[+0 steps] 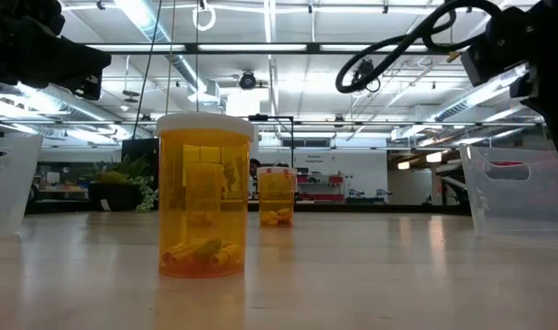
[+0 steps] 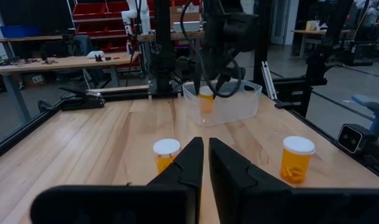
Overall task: Pick and place medicine bottles into bin by pill shape (circle, oval)
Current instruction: Put the large orange pill bottle into the right transparent bin
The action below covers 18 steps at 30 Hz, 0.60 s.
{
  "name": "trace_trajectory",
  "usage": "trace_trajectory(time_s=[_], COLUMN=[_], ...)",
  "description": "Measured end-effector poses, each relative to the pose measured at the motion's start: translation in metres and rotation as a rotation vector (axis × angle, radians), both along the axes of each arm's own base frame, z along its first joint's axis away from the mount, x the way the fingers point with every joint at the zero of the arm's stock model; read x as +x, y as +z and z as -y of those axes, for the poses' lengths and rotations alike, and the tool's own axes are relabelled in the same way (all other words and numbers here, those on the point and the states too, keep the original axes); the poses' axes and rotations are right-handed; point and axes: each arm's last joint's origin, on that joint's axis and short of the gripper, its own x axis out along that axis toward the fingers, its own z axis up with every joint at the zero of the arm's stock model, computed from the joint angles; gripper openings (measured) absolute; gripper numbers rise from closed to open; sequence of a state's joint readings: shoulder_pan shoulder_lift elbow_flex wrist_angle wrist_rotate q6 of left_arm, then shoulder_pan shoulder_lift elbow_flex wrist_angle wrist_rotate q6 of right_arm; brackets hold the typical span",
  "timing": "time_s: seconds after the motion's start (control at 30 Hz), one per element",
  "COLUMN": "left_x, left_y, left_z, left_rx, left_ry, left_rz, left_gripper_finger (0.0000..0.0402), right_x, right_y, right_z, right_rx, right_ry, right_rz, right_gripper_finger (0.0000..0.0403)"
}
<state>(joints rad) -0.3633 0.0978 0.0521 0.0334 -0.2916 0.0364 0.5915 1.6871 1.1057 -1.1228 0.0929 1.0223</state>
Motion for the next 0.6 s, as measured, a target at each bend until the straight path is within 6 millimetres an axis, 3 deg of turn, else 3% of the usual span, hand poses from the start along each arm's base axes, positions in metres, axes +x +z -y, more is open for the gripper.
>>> trace_trajectory(time_s=[0.3,0.6], left_x=[0.0,0.0], left_y=[0.0,0.0], left_z=[0.0,0.0], left_rx=[0.0,0.0], left_ry=[0.0,0.0], left_rz=[0.0,0.0], left_gripper_finger=[0.0023,0.0035], right_x=[0.0006,0.0016], right_y=[-0.001,-0.0009], right_z=[0.0014,0.0053], right_rx=[-0.035,-0.037], right_ry=[-0.023,-0.042], right_rz=[0.028,0.014], right_gripper_finger=[0.0239,0.0269])
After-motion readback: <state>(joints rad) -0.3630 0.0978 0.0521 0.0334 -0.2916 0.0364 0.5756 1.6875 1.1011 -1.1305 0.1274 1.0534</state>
